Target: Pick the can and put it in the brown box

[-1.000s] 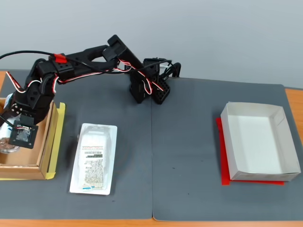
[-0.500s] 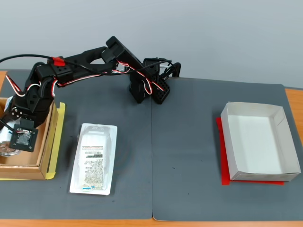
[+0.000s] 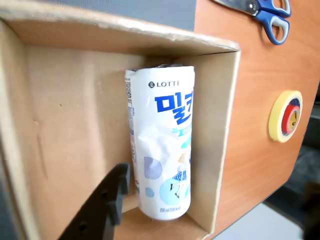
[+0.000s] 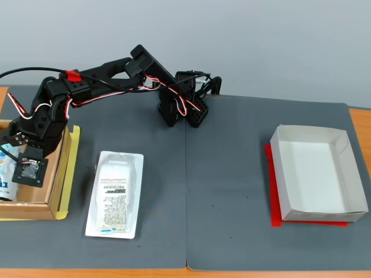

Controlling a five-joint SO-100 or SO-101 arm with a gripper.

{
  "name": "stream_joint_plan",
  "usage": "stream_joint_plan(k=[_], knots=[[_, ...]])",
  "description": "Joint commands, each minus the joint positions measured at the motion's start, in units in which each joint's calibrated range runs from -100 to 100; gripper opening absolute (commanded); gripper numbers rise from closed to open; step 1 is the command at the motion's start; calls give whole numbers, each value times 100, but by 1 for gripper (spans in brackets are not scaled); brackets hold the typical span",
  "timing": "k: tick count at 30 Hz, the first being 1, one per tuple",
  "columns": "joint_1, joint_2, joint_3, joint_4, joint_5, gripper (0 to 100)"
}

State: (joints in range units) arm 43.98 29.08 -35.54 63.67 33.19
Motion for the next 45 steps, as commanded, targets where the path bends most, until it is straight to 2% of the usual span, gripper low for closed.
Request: stream_joint_plan(k=[1,4,5,7,10,13,20,31,42,45], knots=[[-149,-760,-147,303,-536,26],[-263,-1176,-147,442,-1177,16],[-336,-1489,-147,468,-1677,9],[-377,-1811,-147,468,-2188,1],[-417,-2217,-147,468,-2818,2],[-490,-2641,-84,476,-3173,2],[-831,-3929,1074,476,-3204,2],[-1327,-6665,4070,468,-3214,2],[-3065,-9799,7608,381,-3214,2],[-3512,-10180,8350,381,-3214,2]])
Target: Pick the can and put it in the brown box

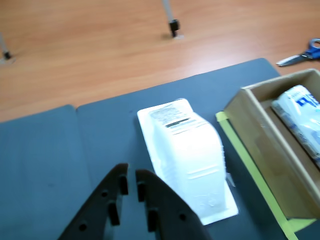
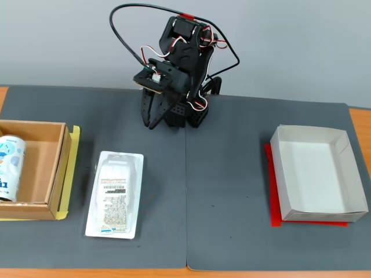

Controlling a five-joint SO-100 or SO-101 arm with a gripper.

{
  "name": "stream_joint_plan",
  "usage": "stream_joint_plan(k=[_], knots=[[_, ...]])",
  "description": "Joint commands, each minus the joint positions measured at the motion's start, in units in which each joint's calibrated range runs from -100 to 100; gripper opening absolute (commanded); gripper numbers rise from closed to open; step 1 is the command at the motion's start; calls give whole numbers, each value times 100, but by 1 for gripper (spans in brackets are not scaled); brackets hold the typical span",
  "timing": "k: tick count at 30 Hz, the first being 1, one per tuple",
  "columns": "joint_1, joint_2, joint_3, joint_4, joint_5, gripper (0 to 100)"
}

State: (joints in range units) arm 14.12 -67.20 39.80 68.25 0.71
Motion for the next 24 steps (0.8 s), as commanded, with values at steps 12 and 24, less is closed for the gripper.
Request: stream_joint_plan(k=[12,24], knots=[[-1452,-2399,4092,-988,39,2],[-1850,-3212,5966,-1769,39,2]])
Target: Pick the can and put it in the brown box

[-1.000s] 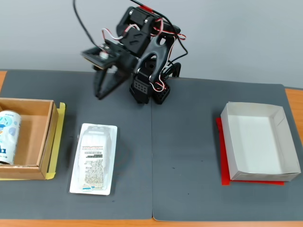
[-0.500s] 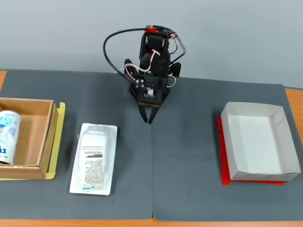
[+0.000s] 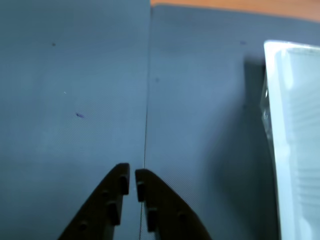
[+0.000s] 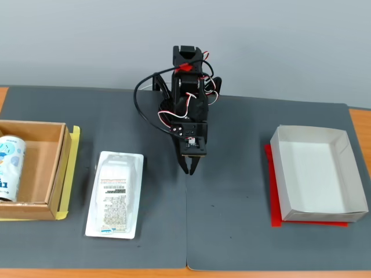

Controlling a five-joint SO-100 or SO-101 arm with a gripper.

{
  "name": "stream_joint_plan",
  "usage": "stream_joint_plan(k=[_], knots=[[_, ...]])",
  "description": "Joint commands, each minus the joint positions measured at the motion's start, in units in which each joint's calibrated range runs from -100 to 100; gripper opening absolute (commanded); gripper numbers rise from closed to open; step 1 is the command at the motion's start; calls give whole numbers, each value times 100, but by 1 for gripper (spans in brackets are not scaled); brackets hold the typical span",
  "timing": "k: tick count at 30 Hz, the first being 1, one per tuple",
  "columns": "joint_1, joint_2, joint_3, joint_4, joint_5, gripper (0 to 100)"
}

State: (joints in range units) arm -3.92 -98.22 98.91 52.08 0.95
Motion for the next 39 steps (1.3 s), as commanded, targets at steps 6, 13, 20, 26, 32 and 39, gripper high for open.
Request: stream_joint_plan(k=[6,13,20,26,32,39], knots=[[-47,-127,45,-65,-22,2],[-55,-135,-570,1913,-27,2],[-14,-135,-679,2243,-95,2],[10,-110,-679,2199,-116,2],[-6,-110,-679,2199,-111,2],[2,-110,-679,2199,-116,2]])
